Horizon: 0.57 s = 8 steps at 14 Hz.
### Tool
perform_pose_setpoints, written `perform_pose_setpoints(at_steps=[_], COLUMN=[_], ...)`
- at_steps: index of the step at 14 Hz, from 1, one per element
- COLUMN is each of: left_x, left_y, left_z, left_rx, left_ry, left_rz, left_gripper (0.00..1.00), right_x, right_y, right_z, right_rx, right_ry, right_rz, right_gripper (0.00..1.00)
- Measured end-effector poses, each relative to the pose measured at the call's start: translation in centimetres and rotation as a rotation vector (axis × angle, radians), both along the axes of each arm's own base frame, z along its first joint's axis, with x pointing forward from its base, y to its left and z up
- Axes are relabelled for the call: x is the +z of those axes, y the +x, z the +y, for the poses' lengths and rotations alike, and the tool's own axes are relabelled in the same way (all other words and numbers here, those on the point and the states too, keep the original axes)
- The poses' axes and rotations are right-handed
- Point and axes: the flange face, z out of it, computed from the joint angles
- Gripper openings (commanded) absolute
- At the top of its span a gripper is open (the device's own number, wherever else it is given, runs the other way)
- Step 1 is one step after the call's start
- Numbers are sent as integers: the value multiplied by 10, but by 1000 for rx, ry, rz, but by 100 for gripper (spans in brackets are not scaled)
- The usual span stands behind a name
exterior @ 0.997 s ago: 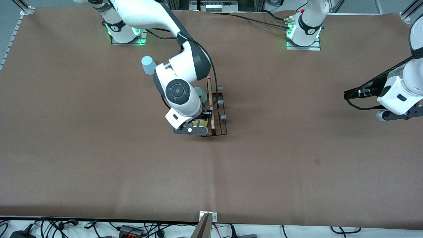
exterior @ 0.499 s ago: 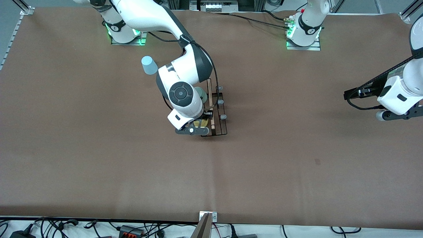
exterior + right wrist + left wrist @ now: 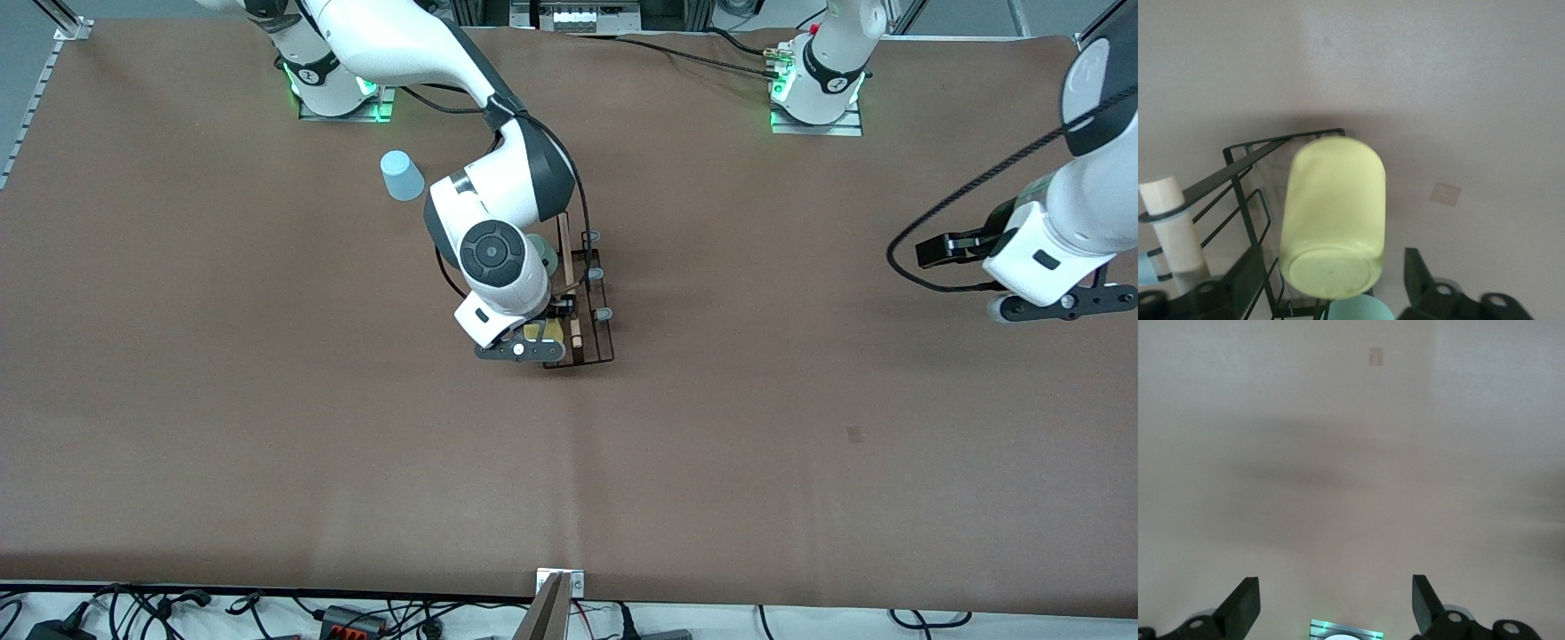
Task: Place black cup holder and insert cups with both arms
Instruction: 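Hang the yellow cup on a holder peg and open the right gripper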
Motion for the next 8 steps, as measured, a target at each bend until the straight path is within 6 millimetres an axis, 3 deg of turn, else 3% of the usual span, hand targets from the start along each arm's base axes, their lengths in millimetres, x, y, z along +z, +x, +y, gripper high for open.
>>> perform_pose_setpoints(at_steps=[4,6,8], left_x=[0,0,0], left_y=[1,1,1], left_z=[26,26,24], left_rx=[60,61,58], left_ry=[-58,-63,-63], left_rz=[6,6,6], left_gripper=[100,100,100], right_x=[28,58,96], right_y=[4,16,30], right_z=[-8,-28,-61], right_rx=[-11,-40,-73], right_ry=[4,2,-6], right_rz=[-12,-41,-66], right_gripper=[100,100,100])
